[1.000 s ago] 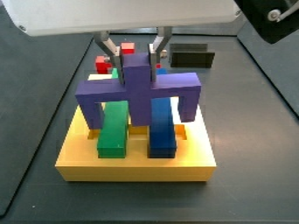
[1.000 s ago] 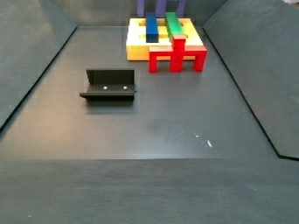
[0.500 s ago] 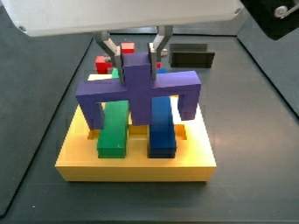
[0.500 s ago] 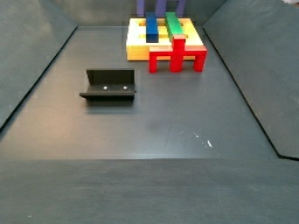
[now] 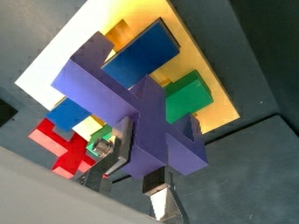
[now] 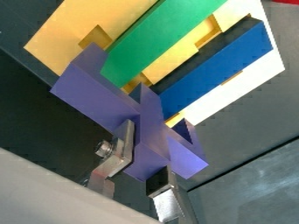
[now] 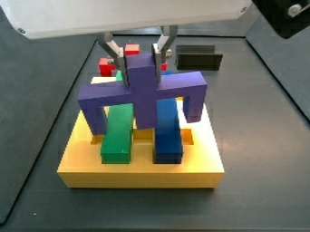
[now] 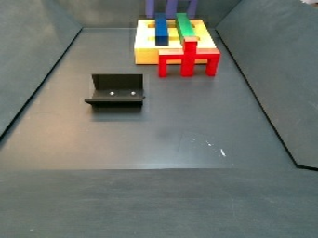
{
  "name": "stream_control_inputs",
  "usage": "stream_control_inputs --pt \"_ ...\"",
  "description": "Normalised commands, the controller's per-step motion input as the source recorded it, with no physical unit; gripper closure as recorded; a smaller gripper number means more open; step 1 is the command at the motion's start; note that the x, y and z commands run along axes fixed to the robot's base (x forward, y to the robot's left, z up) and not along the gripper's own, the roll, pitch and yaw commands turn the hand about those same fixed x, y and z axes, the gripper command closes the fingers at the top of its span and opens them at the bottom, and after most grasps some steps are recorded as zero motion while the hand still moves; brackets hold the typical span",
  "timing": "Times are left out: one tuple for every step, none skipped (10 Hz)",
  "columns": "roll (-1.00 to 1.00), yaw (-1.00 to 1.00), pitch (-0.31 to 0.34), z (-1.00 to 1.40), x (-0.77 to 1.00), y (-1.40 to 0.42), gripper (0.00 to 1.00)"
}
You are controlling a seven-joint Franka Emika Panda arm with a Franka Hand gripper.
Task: Pick up the purple object. Move up. Move to above the board. Insert the purple object.
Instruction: Insert the purple object.
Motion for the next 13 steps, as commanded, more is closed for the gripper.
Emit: stream_control_inputs --pt "0.12 -0.07 0.104 0.08 0.0 -0.01 1.0" --pt "0.09 -0.03 0.076 0.1 0.0 -0.01 1.0" --pt "0.05 -0.01 0.044 0.09 0.0 0.0 1.0" --pt "0.06 -0.01 0.04 0.05 0.0 0.0 1.0" --pt "0.05 0.0 0.001 0.0 0.0 -0.03 1.0" --pt "0.04 0.0 0.0 0.0 0.0 -0.05 1.0" --pt "0.08 0.0 0.0 -0.08 0.09 -0.07 1.0" --pt "0.09 0.0 0.0 -0.26 0.0 -0.02 1.0" --pt "0.08 0.0 0.0 -0.2 0.0 -0.01 1.0" --pt "0.09 0.0 0.0 -0.23 -0.02 0.0 1.0" --pt "0.04 0.0 0.0 -0.09 0.0 0.0 1.0" --pt "0.03 0.0 0.0 -0.07 0.0 -0.01 1.0" --pt "0.02 -0.04 0.061 0.04 0.05 0.0 1.0"
